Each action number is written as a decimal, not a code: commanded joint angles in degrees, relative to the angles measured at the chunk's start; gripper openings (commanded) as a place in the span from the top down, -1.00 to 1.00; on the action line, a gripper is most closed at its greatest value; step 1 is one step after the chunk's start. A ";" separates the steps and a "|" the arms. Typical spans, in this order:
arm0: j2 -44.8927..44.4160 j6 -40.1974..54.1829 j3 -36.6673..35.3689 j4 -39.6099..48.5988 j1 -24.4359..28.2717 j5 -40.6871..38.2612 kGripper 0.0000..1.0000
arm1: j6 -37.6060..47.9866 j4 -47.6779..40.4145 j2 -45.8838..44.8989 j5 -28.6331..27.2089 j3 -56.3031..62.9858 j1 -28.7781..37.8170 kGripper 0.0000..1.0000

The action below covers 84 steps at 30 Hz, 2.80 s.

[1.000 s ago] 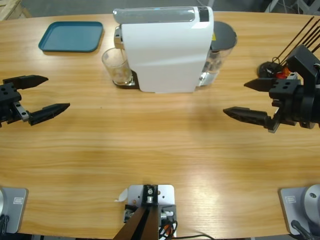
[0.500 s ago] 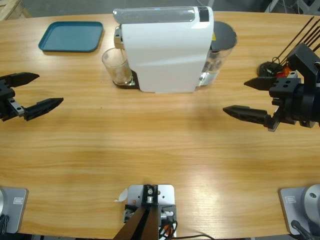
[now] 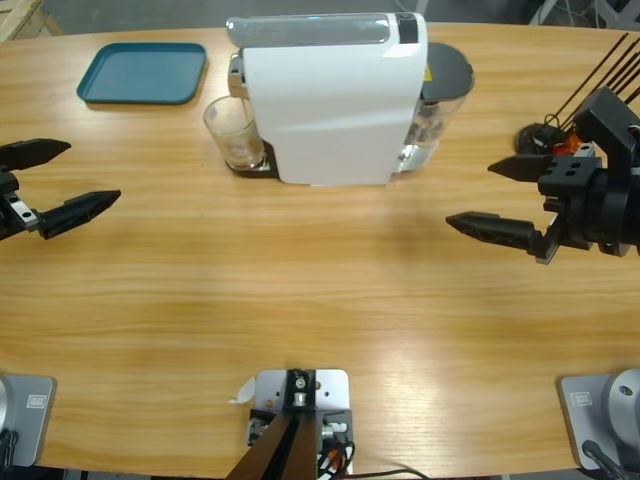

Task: Pour coffee

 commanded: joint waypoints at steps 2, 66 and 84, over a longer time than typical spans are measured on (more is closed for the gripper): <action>7.45 -1.62 0.54 -1.33 -0.14 -1.45 -0.81 | 0.80 -0.38 0.42 -0.87 2.12 0.54 -0.72; 0.62 -0.74 1.89 -1.33 -0.16 0.04 -0.81 | 1.41 -0.38 0.86 -1.14 2.05 0.55 -0.72; 0.62 0.93 2.24 -1.33 -0.14 -5.79 -0.74 | 1.50 -0.38 0.68 -1.05 2.12 0.55 -0.72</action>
